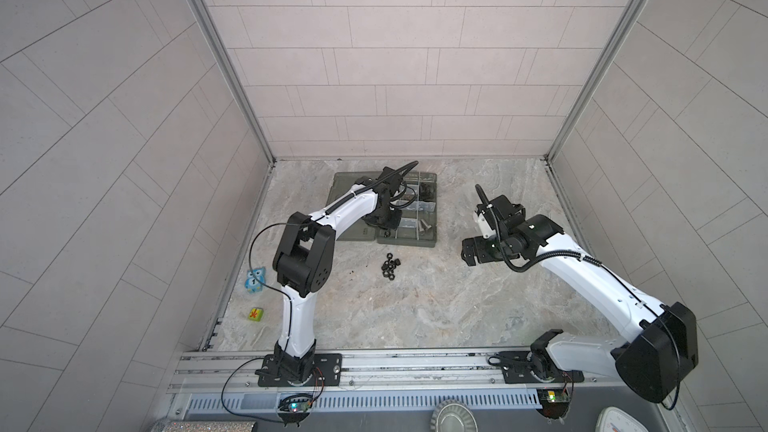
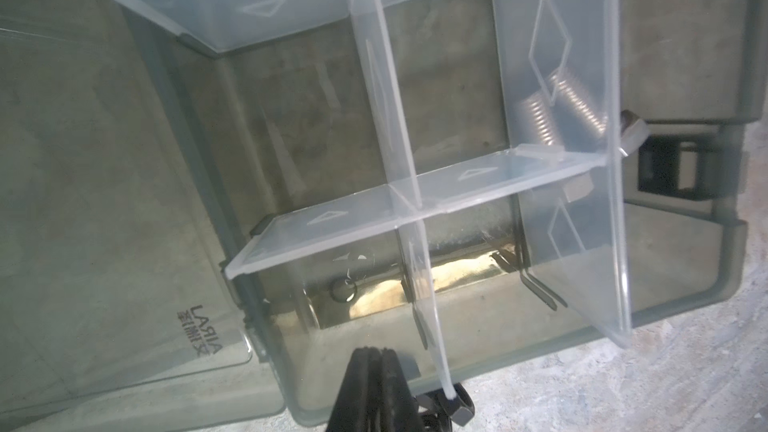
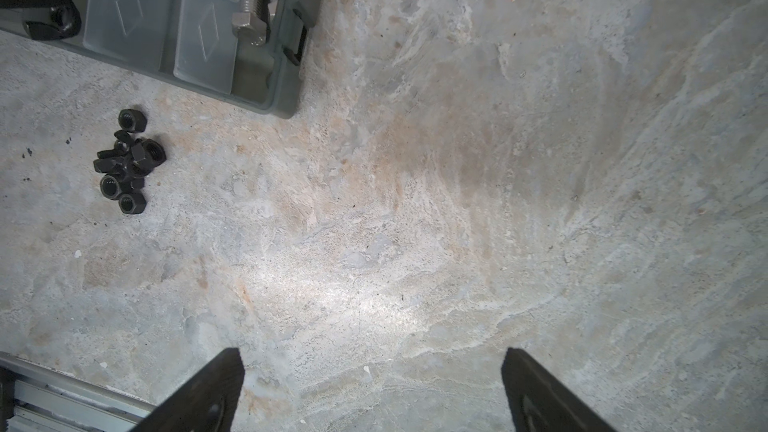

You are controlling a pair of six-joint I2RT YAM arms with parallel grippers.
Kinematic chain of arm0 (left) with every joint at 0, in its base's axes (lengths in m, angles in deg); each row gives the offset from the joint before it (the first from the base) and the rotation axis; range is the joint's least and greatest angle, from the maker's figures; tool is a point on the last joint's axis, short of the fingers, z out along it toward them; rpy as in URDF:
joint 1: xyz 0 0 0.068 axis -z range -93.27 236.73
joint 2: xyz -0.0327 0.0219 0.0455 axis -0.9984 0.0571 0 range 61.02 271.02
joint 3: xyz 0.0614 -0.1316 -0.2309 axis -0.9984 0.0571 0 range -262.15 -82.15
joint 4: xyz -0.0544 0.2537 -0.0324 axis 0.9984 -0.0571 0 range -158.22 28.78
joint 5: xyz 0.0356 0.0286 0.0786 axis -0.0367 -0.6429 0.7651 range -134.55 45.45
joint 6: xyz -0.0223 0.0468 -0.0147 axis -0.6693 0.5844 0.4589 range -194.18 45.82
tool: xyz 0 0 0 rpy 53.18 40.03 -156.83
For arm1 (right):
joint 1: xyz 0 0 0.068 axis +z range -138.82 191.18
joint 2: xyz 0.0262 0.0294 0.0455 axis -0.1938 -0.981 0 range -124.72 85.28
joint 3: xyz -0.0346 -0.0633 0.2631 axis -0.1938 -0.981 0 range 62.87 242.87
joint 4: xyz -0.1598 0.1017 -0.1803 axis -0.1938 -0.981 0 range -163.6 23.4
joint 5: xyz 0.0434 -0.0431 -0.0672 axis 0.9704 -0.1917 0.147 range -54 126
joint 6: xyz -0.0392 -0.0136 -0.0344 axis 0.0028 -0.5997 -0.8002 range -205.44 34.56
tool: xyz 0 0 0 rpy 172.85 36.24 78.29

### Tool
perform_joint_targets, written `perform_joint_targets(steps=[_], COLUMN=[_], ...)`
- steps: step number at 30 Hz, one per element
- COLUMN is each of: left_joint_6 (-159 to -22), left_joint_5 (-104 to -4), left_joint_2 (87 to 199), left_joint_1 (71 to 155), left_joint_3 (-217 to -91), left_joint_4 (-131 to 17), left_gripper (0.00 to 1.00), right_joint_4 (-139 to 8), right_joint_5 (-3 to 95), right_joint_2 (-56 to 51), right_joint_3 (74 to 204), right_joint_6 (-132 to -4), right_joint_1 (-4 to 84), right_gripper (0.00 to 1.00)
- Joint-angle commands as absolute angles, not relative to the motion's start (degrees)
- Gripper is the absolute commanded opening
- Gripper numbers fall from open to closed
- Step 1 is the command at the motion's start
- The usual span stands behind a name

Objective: Sort the screws and nuts into containers

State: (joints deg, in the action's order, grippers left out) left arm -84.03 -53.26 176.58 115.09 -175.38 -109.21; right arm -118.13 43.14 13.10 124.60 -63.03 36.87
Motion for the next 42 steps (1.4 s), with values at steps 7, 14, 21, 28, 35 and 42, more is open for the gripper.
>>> perform_joint_targets(steps=[7,14,21,28,35,42], left_joint_6=[-82.98,-83.61,-84.41,-86.78,-90.70,-92.32], left_joint_5=[-53.18,-53.03,-52.15,-52.17,-54.18,-55.31], left_joint_2=[179.39,178.84,173.00,162.23,155.71,156.64], left_joint_1=[113.81,113.62,113.71,114.67,116.96,118.28], left_joint_3=[-180.14,-180.07,-177.26,-166.38,-152.52,-148.36], left_joint_4=[-109.55,-109.17,-110.13,-109.59,-105.29,-100.96], left_gripper=[0.14,0.28,0.29,0.31,0.33,0.40], right_joint_4=[-121.25,-122.10,-122.76,-123.11,-122.80,-122.51], right_joint_5=[41.80,41.98,43.15,46.24,48.08,48.28], right_joint_2=[10.77,8.77,7.51,6.65,8.35,11.20], right_joint_3=[128.05,130.04,131.25,130.92,128.32,126.06], right_joint_6=[-65.03,-66.09,-66.32,-65.78,-64.80,-63.34], right_joint_1=[36.25,36.14,36.13,36.14,36.22,36.29], right_gripper=[0.99,0.99,0.99,0.98,0.98,0.98])
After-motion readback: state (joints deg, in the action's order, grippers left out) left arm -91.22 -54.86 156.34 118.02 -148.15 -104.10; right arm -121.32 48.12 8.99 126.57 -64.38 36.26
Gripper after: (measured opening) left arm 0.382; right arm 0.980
